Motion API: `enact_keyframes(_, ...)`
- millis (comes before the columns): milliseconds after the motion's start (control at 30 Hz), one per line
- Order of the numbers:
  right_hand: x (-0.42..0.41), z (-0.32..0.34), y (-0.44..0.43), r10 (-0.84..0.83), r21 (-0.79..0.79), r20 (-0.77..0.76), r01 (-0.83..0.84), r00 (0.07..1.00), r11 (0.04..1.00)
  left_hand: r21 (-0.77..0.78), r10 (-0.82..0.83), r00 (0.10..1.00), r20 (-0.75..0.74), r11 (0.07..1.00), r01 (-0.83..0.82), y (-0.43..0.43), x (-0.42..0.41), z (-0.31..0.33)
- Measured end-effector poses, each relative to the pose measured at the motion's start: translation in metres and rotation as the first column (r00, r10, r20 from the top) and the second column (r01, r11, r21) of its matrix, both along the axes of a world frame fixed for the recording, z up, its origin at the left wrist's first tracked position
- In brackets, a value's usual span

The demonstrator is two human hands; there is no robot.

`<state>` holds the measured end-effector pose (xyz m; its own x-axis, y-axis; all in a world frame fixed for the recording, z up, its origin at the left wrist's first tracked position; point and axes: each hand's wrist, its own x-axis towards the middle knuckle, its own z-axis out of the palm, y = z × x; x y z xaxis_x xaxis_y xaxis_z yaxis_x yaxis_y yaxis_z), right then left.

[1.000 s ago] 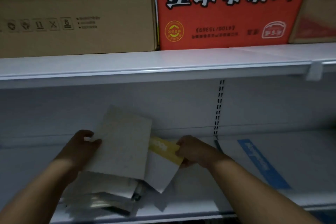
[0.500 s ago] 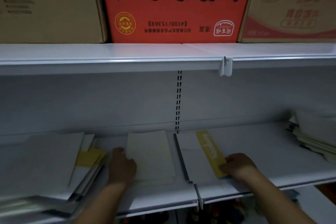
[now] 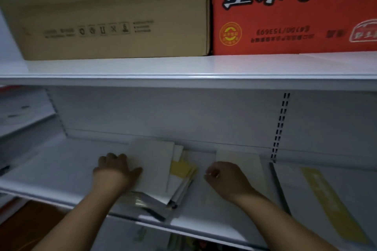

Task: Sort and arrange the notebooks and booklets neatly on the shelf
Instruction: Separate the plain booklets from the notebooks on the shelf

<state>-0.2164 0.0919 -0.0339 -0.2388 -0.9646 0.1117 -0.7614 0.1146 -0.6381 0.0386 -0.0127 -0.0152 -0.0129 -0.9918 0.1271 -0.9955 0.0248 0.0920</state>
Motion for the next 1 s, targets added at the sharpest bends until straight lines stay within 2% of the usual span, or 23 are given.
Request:
enact_keyframes(100, 0.04, 0.0, -0.035, 0.133, 0.054, -0.063, -0.13, 0.989, 0.99, -0.005, -0.011, 1.0, -0.016, 1.0, 0.011, 0.0, 0.023, -0.007)
enact_keyframes(200, 0.059, 0.0, -0.056, 0.187, 0.204, -0.213, -0.144, 0.959, 0.968, 0.085, 0.04, 0.986, -0.16, 0.996, -0.027, -0.003, 0.031, 0.003)
enact_keyframes(300, 0.057, 0.006, -0.066, 0.205, 0.329, -0.2, -0.132, 0.958, 0.935, 0.204, 0.074, 0.913, -0.401, 0.979, 0.01, -0.005, 0.037, 0.02)
enact_keyframes(367, 0.055, 0.013, -0.067, 0.216, 0.398, -0.181, -0.129, 0.96, 0.908, 0.196, 0.053, 0.868, -0.495, 0.979, 0.052, -0.004, 0.033, 0.025)
enact_keyframes(433, 0.05, 0.014, -0.067, 0.18, 0.363, -0.157, -0.113, 0.971, 0.925, 0.154, 0.016, 0.838, -0.545, 0.985, 0.082, -0.002, 0.023, 0.027)
enact_keyframes(500, 0.034, 0.014, -0.061, 0.097, 0.344, -0.076, -0.065, 0.992, 0.937, 0.083, -0.025, 0.767, -0.642, 0.991, 0.103, 0.0, 0.005, 0.029)
enact_keyframes(600, -0.012, 0.025, -0.024, -0.053, 0.317, 0.148, 0.003, 0.988, 0.948, 0.025, -0.086, 0.663, -0.744, 0.988, 0.156, 0.005, -0.034, 0.032)
enact_keyframes(700, -0.077, 0.028, 0.036, -0.266, 0.192, 0.399, 0.203, 0.877, 0.96, 0.045, -0.118, 0.543, -0.832, 0.96, 0.277, 0.018, -0.085, 0.023)
enact_keyframes(800, -0.142, 0.01, 0.099, -0.489, 0.184, 0.483, 0.461, 0.727, 0.868, 0.092, -0.122, 0.455, -0.882, 0.903, 0.42, 0.034, -0.14, 0.005)
enact_keyframes(867, -0.172, -0.006, 0.13, -0.62, 0.218, 0.391, 0.586, 0.68, 0.78, 0.121, -0.107, 0.454, -0.884, 0.887, 0.445, 0.039, -0.171, -0.01)
enact_keyframes(900, -0.182, -0.014, 0.14, -0.663, 0.234, 0.282, 0.621, 0.693, 0.748, 0.154, -0.096, 0.484, -0.87, 0.879, 0.451, 0.042, -0.182, -0.02)
enact_keyframes(933, -0.188, -0.021, 0.148, -0.68, 0.266, 0.129, 0.635, 0.722, 0.725, 0.176, -0.118, 0.552, -0.825, 0.875, 0.45, 0.047, -0.192, -0.032)
enact_keyframes(1000, -0.194, -0.03, 0.157, -0.621, 0.36, -0.16, 0.631, 0.767, 0.687, 0.146, -0.248, 0.756, -0.606, 0.9, 0.412, 0.057, -0.198, -0.057)
